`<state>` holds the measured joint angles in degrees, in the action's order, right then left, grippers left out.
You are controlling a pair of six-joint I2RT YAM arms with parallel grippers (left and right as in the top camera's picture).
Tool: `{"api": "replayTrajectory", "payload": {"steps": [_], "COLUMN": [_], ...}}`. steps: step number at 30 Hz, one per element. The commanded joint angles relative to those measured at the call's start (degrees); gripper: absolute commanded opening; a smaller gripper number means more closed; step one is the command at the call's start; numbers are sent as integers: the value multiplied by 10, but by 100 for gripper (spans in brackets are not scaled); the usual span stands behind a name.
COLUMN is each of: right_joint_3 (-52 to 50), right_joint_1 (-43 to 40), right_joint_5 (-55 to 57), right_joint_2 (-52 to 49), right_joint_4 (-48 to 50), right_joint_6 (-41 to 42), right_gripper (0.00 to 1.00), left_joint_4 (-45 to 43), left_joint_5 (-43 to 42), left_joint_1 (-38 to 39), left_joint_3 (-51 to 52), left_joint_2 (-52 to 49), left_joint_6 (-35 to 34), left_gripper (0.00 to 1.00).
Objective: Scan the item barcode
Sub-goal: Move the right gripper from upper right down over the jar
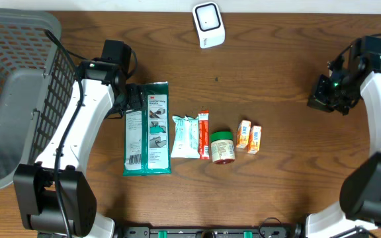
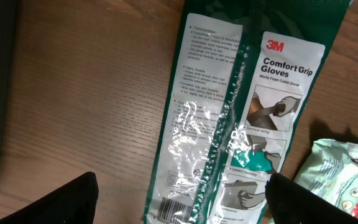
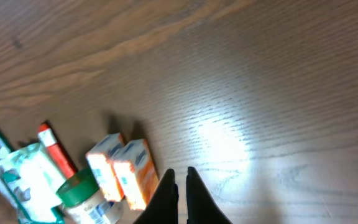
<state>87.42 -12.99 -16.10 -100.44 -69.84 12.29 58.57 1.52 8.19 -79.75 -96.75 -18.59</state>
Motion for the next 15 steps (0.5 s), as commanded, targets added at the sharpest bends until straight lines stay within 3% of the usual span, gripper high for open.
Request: {"api": "replayTrajectory", "payload": {"steps": [1,2,4,7,11,13,15], "right_joint_3": [7,7,7,5,4,4,3], "right_joint_1": [13,21,44,86,137,156,173], "right_joint_5": [-16,-22,-24,-22,-8,-8,-8], "right_joint_2": [54,59,64,63,62,62,61], "right_joint_4": [-13,-17,-24,-26,-20,-9,6], "right_joint_6": [-3,-4,-4,-4,-4,2,28], "right_gripper": [40,56,70,81,85,98,99], "left_joint_4": [3,3,3,3,3,3,3], "left_joint_5": [7,7,7,7,7,7,7], "left_joint_1": [-1,-1,-1,-1,-1,-1,-1], "left_joint_3": [-8,-8,-8,-8,-8,-8,-8], "left_joint_2": [2,2,2,2,2,2,2], "left_joint_6": [1,1,1,1,1,1,1], "left_gripper": [87,87,87,87,87,87,87]}}
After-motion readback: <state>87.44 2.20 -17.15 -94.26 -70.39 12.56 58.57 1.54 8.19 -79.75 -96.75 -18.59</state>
